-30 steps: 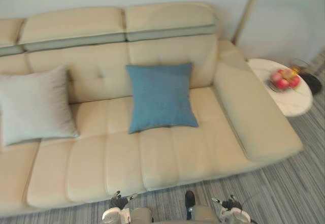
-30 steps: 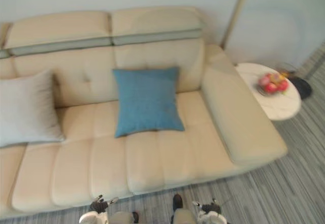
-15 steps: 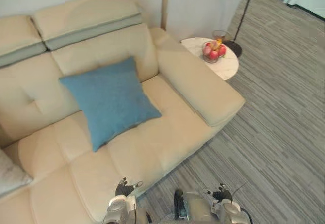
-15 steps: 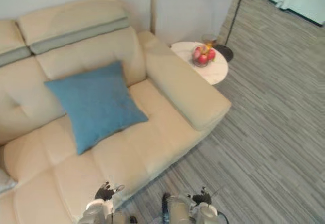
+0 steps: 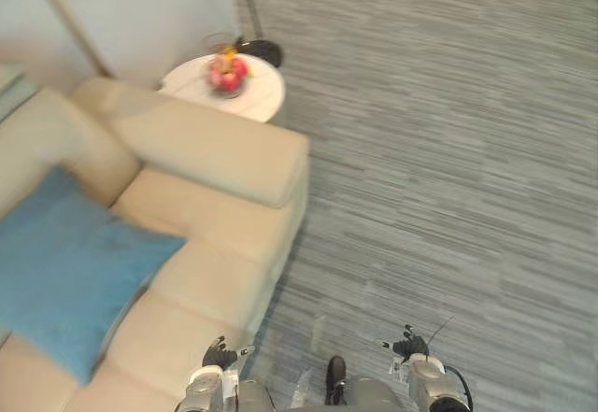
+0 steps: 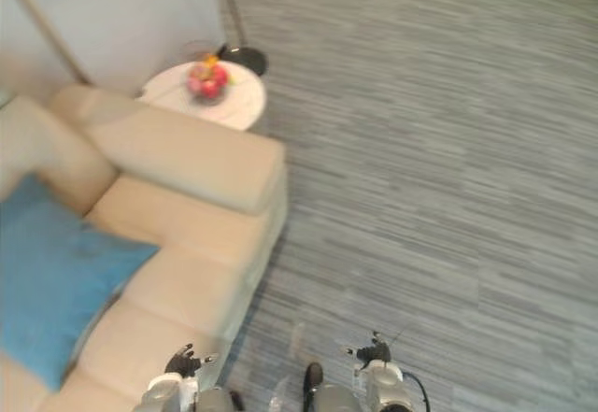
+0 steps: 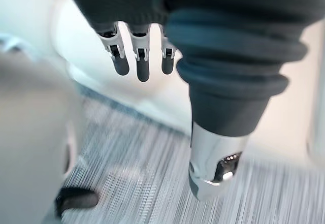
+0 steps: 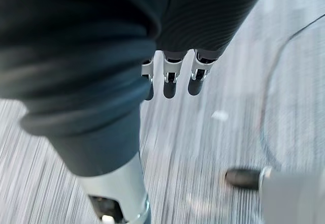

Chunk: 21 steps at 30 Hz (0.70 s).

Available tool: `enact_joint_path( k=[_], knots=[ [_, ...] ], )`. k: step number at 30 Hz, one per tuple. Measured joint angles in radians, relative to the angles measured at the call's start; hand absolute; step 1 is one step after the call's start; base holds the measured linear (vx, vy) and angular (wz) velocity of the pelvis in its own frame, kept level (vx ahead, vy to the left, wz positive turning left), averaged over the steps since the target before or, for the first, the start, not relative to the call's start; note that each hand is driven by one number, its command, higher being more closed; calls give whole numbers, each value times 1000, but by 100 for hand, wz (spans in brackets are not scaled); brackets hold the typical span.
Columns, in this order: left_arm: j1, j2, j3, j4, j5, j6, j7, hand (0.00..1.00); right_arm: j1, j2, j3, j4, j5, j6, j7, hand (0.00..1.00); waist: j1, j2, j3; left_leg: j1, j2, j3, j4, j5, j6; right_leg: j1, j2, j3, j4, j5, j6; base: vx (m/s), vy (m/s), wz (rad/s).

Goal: Pick up cushions and gather them together orderly.

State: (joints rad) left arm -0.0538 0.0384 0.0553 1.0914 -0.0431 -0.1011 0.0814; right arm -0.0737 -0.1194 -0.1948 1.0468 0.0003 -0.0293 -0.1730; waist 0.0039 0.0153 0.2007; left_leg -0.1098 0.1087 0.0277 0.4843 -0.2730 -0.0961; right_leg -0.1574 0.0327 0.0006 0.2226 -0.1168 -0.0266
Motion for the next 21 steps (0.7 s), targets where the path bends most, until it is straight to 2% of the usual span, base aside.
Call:
enact_joint_path(
  k=[2,3,4,5,6,7,8,9,10,11,12,13,14,17,18,19,20,21],
  knots=[
    [0,-5,-2,-4,-1,0,0,0,29,2,-32,2,1,1,-2,0,2,1,3,-17,-98,-127,-30,-31,-26,2,17,87,-1,7,3,23,41,-117],
    [1,-6,-2,-5,-1,0,0,0,39,4,-40,2,1,1,-2,0,3,4,3,-21,-112,-146,-45,-31,-24,3,24,103,-1,8,4,27,93,-113],
    [10,-8,-1,-15,-1,0,-2,0,56,6,-41,2,2,2,-2,0,5,21,-4,-28,-121,-171,-79,-26,-13,3,47,135,3,8,10,42,131,-135],
    [21,-16,16,-33,-1,1,-5,0,75,25,-53,-6,2,5,-3,0,23,31,-5,-8,-105,-129,-97,-34,78,-8,82,191,51,-23,13,79,165,-128],
    [31,-16,26,-40,-1,2,-5,0,82,35,-69,-15,6,4,-2,0,27,27,-7,-8,-100,-100,-99,-36,82,-16,81,196,76,-36,13,113,172,-134],
    [37,-14,40,-59,-1,2,-4,0,96,49,-79,-35,13,4,-3,0,36,7,-13,6,-102,-47,-95,-52,92,-51,61,175,153,-68,19,112,145,-94],
    [38,-12,53,-71,-2,1,-5,0,106,60,-76,-55,16,3,-2,0,37,-7,-14,9,-106,-17,-82,-73,99,-76,34,138,221,-88,39,162,150,-113],
    [38,-10,73,-72,-2,6,-4,0,112,83,-77,-94,30,-1,-2,0,36,-20,-18,12,-99,14,-38,-100,104,-151,19,76,377,-105,75,142,96,-76],
    [34,-11,74,-72,-1,7,-3,0,114,93,-78,-99,43,-4,0,0,32,-26,-14,18,-98,29,-26,-105,102,-200,10,44,476,-103,87,150,59,-46],
    [34,-11,73,-72,-1,8,-3,0,114,96,-79,-99,43,-6,1,0,29,-24,-10,25,-95,39,-26,-107,100,-217,4,31,511,-108,94,138,-29,-18],
    [33,-19,74,-72,-1,13,-3,0,109,101,-80,-106,43,-8,2,0,29,-27,-11,46,-85,55,-32,-112,91,-241,-16,-14,577,-121,90,216,-66,-21],
    [35,-29,84,-74,-1,19,-2,0,107,108,-79,-116,43,-9,3,0,34,-21,-10,87,-65,77,-63,-114,88,-241,-43,-69,591,-137,71,301,-108,-40],
    [37,-33,88,-78,-1,20,1,0,101,113,-78,-121,41,-11,6,0,36,-15,-15,130,-37,100,-113,-114,79,-240,-75,-121,550,-147,62,283,-109,-43],
    [37,-34,88,-64,0,22,3,0,80,107,-78,-122,42,-12,6,0,34,7,-16,178,17,136,-186,-108,43,-272,-121,-181,432,-141,72,321,-194,-58],
    [35,-30,83,-50,0,23,4,0,63,92,-77,-113,43,-10,6,0,29,19,-11,215,53,151,-234,-103,18,-301,-130,-196,346,-101,76,375,-276,-53],
    [34,-28,82,-43,0,23,4,0,63,88,-77,-108,42,-10,5,0,28,18,-11,226,60,152,-248,-99,11,-306,-132,-202,308,-75,71,506,-371,-44],
    [39,-14,74,-35,2,25,3,0,72,91,-78,-85,46,-11,3,0,21,-5,-20,245,59,146,-259,-89,-7,-291,-156,-206,201,12,56,485,-362,-40],
    [42,-11,78,-20,3,26,4,0,54,82,-89,-71,53,-10,2,0,20,14,-22,263,99,114,-225,-85,-21,-282,-126,-232,223,57,36,489,-368,-34]
  ],
)
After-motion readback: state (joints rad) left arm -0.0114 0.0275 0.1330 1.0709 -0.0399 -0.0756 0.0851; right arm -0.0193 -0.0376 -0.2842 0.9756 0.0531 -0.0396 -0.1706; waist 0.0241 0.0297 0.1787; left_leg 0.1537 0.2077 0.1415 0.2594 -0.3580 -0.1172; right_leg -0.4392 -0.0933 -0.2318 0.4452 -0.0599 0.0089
